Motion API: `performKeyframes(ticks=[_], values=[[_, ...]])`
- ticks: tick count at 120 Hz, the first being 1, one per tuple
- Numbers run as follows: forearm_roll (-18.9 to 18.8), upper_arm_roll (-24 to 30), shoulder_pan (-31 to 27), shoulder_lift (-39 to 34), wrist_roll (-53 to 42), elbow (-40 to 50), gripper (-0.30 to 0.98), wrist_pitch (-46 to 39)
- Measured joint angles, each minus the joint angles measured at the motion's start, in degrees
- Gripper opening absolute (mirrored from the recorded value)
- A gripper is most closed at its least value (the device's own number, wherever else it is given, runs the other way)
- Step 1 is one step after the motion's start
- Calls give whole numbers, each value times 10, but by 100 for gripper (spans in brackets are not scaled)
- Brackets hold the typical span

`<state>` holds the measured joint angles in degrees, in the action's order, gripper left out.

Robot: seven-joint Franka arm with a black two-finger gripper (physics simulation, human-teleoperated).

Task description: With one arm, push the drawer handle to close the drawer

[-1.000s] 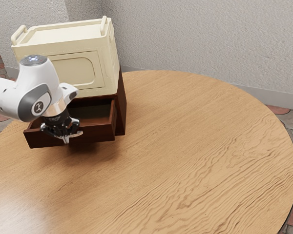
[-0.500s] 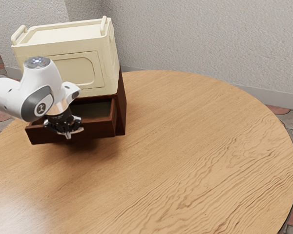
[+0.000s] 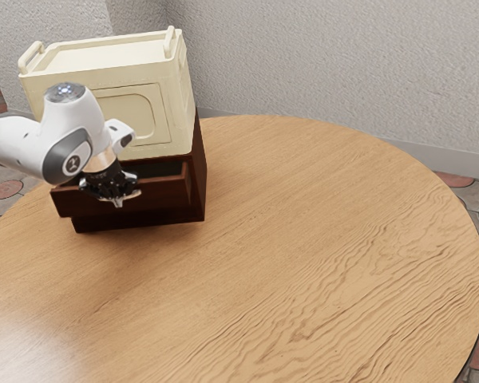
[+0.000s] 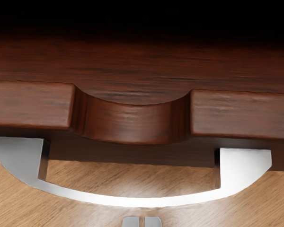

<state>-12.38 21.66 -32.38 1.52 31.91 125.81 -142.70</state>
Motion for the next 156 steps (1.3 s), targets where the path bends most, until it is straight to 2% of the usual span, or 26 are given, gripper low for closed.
performKeyframes(ticks=[45, 114, 132, 156], values=[[-43, -20, -8, 52, 1, -60, -10, -9], [-76, -22, -3, 90, 0, -91, -10, -56], [-77, -48, 20, 88, 2, -84, -10, -61], [-69, -60, 51, 52, 5, -26, -10, -61]])
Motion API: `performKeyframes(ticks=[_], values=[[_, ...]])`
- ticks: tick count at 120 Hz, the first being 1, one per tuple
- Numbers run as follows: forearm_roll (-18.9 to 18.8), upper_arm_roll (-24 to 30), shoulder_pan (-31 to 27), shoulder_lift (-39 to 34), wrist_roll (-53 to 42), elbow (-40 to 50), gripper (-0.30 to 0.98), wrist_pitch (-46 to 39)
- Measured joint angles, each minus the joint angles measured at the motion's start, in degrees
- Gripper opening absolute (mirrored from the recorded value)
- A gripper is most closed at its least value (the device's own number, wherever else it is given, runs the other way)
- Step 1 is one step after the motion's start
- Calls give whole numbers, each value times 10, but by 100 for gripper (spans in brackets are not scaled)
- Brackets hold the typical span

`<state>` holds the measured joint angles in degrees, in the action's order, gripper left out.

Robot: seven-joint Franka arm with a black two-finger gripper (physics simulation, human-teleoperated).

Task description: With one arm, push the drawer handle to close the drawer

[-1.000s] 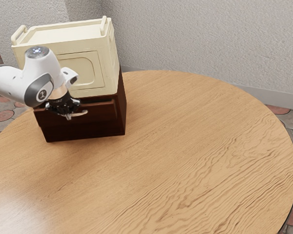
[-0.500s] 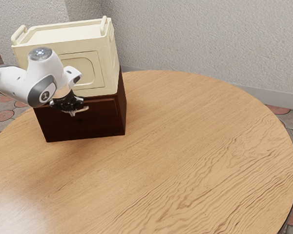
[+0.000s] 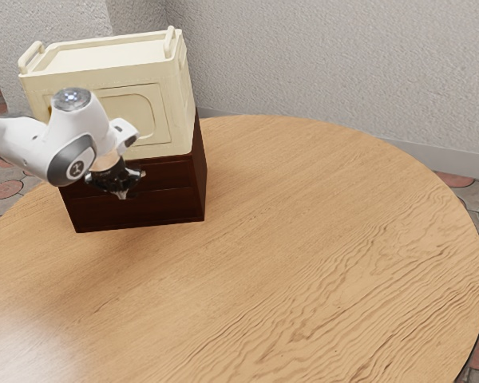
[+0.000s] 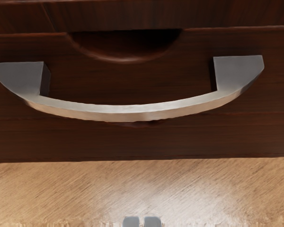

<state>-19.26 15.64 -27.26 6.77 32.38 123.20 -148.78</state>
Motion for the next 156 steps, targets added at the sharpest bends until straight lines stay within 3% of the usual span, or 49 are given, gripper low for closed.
performKeyframes(ticks=[20, 44, 69, 104, 156], values=[[30, -1, 49, -63, 1, 50, -8, 13], [83, -2, 132, -126, 2, 35, 35, 112], [98, -4, 173, -133, -2, -79, 56, 273], [97, -6, 212, -128, -21, -168, 65, 443], [93, -10, 205, -118, -128, -199, 68, 499]])
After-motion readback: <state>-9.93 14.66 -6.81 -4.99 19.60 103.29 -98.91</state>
